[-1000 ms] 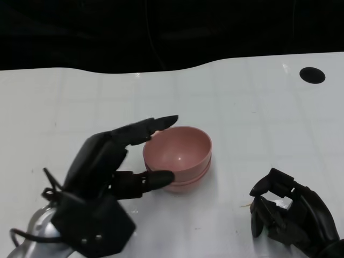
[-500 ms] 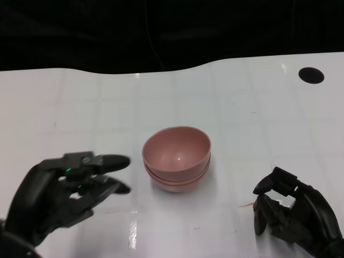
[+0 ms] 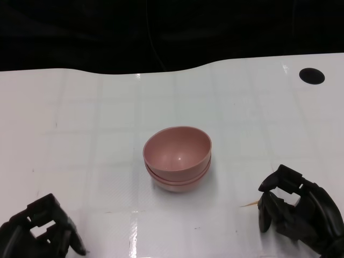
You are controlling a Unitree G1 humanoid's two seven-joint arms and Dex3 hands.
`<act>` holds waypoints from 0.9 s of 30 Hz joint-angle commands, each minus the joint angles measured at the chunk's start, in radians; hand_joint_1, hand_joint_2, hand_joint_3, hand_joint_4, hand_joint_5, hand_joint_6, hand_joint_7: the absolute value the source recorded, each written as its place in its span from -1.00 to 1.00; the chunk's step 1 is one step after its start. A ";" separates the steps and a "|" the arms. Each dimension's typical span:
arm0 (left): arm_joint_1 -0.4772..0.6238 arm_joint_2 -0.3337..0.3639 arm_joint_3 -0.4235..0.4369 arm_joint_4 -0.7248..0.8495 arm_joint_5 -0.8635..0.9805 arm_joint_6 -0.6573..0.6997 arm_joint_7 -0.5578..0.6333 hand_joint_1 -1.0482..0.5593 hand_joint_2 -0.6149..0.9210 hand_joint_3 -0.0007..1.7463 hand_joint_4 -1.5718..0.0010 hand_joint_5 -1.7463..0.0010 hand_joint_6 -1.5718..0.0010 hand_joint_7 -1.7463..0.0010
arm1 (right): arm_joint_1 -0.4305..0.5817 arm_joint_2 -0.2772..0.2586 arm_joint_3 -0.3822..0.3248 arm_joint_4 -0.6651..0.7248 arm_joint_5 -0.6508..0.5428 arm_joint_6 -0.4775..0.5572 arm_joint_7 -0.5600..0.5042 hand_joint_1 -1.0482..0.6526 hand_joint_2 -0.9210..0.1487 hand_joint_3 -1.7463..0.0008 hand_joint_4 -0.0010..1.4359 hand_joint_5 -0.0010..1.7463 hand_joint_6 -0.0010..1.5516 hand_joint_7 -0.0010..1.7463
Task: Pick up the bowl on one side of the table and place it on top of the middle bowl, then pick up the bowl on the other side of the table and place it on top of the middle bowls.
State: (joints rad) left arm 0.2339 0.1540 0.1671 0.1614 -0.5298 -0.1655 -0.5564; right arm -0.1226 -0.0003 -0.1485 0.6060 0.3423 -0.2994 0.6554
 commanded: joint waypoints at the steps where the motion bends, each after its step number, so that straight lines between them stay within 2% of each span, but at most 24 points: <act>1: -0.021 -0.003 0.034 0.053 -0.018 0.019 -0.017 0.31 0.58 0.52 -0.07 -1.00 0.08 -1.00 | -0.012 -0.011 -0.007 0.013 0.005 -0.001 0.002 -0.02 -0.49 0.05 0.27 1.00 -0.05 0.79; 7: -0.062 0.008 0.054 0.126 -0.011 -0.017 -0.087 0.27 0.54 0.57 -0.14 -1.00 0.03 -1.00 | -0.013 -0.008 0.000 0.018 -0.007 -0.010 -0.004 -0.04 -0.49 0.05 0.26 1.00 -0.05 0.80; 16: -0.040 -0.019 0.065 0.072 0.015 -0.004 -0.058 0.21 0.49 0.57 -0.14 -1.00 0.03 -1.00 | -0.004 -0.008 -0.005 0.021 0.011 -0.013 0.026 -0.03 -0.51 0.06 0.25 1.00 -0.07 0.80; 22: -0.041 -0.028 0.073 0.059 0.002 0.001 -0.079 0.22 0.49 0.58 -0.12 -1.00 0.06 -1.00 | 0.007 -0.011 -0.001 -0.005 0.010 0.006 0.026 -0.03 -0.36 -0.09 0.27 1.00 -0.05 0.82; 27: -0.045 -0.035 0.075 0.063 0.014 -0.012 -0.078 0.21 0.48 0.57 -0.12 -1.00 0.05 -1.00 | 0.012 -0.012 0.001 -0.010 0.005 -0.001 0.024 -0.06 -0.48 0.03 0.24 1.00 -0.06 0.80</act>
State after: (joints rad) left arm 0.1896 0.1137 0.2327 0.2260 -0.5208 -0.1673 -0.6295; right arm -0.1172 0.0010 -0.1443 0.6102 0.3441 -0.2980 0.6762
